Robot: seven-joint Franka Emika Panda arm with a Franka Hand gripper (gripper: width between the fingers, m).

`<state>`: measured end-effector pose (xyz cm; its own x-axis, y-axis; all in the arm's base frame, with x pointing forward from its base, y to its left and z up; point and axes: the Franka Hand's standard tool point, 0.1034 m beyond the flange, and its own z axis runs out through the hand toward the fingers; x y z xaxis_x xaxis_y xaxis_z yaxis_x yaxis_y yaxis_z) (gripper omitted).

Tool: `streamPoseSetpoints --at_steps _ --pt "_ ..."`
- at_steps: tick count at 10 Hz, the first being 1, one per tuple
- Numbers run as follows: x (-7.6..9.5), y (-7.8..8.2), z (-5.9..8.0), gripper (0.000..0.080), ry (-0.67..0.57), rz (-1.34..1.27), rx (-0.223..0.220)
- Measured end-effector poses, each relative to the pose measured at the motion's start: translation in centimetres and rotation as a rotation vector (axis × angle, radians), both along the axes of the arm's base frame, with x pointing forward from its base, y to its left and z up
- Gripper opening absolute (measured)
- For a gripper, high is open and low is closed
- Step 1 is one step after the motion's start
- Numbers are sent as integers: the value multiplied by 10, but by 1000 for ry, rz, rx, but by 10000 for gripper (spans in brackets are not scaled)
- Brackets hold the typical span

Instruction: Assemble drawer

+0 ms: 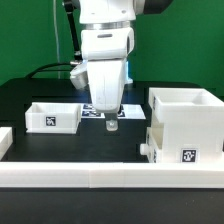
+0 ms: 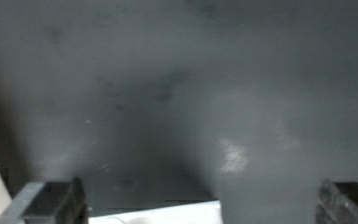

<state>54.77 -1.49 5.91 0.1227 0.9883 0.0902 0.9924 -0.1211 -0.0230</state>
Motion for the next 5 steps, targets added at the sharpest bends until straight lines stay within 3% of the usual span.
streamPoseSetpoints --at_steps 3,4,5 --pt "0 -1 -1 649 2 -4 0" --pt "-3 -13 -6 649 -23 -50 5" --pt "-18 -24 -10 649 -7 -128 -3"
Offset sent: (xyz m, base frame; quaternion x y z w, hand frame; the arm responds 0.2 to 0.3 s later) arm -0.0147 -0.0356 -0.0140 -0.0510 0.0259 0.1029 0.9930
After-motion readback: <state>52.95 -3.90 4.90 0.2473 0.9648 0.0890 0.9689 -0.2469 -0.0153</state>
